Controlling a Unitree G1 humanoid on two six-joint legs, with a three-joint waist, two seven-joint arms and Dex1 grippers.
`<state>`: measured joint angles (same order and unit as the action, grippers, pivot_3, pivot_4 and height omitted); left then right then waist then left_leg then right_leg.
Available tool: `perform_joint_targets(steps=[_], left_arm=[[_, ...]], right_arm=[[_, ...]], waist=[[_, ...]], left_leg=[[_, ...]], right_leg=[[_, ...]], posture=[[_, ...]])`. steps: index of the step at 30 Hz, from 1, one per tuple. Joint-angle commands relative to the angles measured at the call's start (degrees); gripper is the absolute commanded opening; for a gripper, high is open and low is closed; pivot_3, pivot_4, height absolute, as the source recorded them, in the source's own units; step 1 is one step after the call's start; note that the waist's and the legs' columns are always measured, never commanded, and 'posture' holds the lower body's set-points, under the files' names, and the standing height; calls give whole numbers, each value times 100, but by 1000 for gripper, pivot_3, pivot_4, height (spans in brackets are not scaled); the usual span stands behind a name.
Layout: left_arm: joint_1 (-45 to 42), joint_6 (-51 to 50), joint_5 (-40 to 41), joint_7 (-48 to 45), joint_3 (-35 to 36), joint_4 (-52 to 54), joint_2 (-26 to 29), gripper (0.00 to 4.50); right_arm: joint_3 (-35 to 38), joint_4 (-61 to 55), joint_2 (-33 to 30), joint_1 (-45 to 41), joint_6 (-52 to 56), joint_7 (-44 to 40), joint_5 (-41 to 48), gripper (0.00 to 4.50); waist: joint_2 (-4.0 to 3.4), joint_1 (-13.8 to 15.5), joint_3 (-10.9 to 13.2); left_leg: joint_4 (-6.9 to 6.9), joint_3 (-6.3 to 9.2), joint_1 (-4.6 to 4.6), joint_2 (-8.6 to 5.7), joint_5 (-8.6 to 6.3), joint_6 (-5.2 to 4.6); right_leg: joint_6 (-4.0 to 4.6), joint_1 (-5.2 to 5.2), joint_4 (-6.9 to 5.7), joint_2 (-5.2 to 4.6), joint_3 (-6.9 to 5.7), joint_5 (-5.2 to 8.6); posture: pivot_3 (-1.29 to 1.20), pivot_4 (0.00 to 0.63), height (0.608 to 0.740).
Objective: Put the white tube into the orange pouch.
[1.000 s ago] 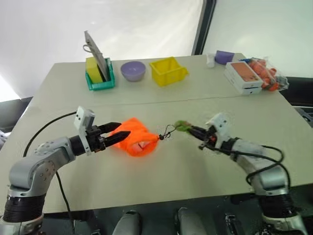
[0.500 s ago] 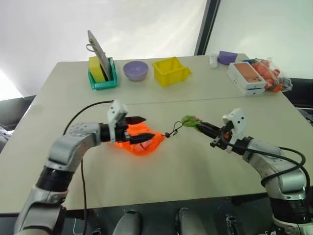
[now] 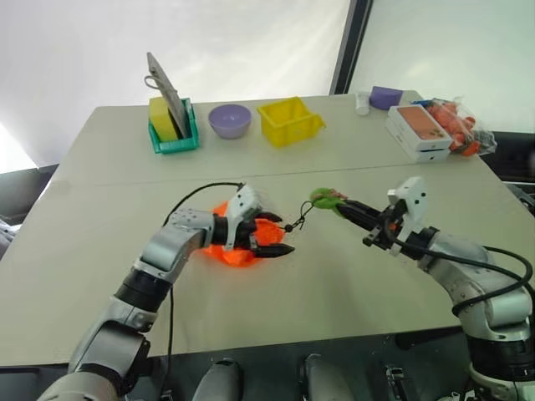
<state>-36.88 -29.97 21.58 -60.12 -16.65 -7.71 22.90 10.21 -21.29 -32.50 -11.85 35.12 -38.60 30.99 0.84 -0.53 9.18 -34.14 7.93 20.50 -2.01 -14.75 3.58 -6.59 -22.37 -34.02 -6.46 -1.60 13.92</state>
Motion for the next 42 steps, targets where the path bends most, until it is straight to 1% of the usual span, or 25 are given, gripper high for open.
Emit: perform_joint_targets(steps=[1,10,16,22,29,32,33,36,39,42], left_arm=[[-211,62,5,-90,159,-135,-80,4463],[-171,163,-65,-159,213,-250,-86,4463],[-8,327,-89,54,418,-179,-139,4463],[194,798,-385,229,382,-85,-126,4463],[236,797,-375,282,427,-81,-160,4463],[175,608,-244,217,472,-97,-168,4463],[83,384,-57,86,531,-135,-178,4463],[-275,-215,294,-337,620,-499,-155,4463],[-752,-309,144,-861,418,-1199,-59,4463],[-1288,-580,187,-1134,484,-2056,-195,4463]], right_arm=[[25,-253,-69,-105,-52,7,75,0],[338,33,39,-136,-210,285,113,0],[469,218,12,-32,-221,350,141,0],[513,303,26,117,-169,354,226,0],[544,387,105,210,-209,395,270,0],[568,373,132,235,-217,403,334,0],[572,339,151,235,-225,374,378,0],[556,239,193,201,-216,308,509,0],[517,199,199,171,-211,268,570,0],[483,170,209,162,-210,240,593,0]], waist=[[0,-7,0],[0,0,0],[-1,-5,0],[-1,2,-1],[-2,-3,-1],[-2,-3,-1],[-2,-3,-1],[0,-3,0],[-1,-5,-1],[0,-7,0]], left_leg=[[0,0,-1,0,0,0],[0,0,-1,0,0,0],[1,1,-3,0,0,0],[0,1,-3,-1,0,0],[-3,1,-5,0,0,0],[-2,2,-5,0,0,0],[-2,2,-5,0,0,0],[-4,2,-4,-1,1,0],[-8,1,-5,-1,1,-1],[-8,1,-6,-1,1,-1]], right_leg=[[-1,1,0,0,0,-1],[-6,1,0,0,0,-2],[-6,2,-3,0,0,-3],[-6,4,-2,0,1,-3],[-6,6,-4,0,1,-3],[-6,5,-6,0,1,-3],[-6,5,-6,0,0,-3],[-6,6,-8,0,0,-3],[-7,8,-8,1,-3,-3],[-7,10,-7,1,-3,-3]], posture=[[0,150,740],[0,150,740],[0,150,740],[0,150,740],[0,150,740],[0,150,740],[0,150,740],[0,150,740],[0,150,740],[0,150,740]])
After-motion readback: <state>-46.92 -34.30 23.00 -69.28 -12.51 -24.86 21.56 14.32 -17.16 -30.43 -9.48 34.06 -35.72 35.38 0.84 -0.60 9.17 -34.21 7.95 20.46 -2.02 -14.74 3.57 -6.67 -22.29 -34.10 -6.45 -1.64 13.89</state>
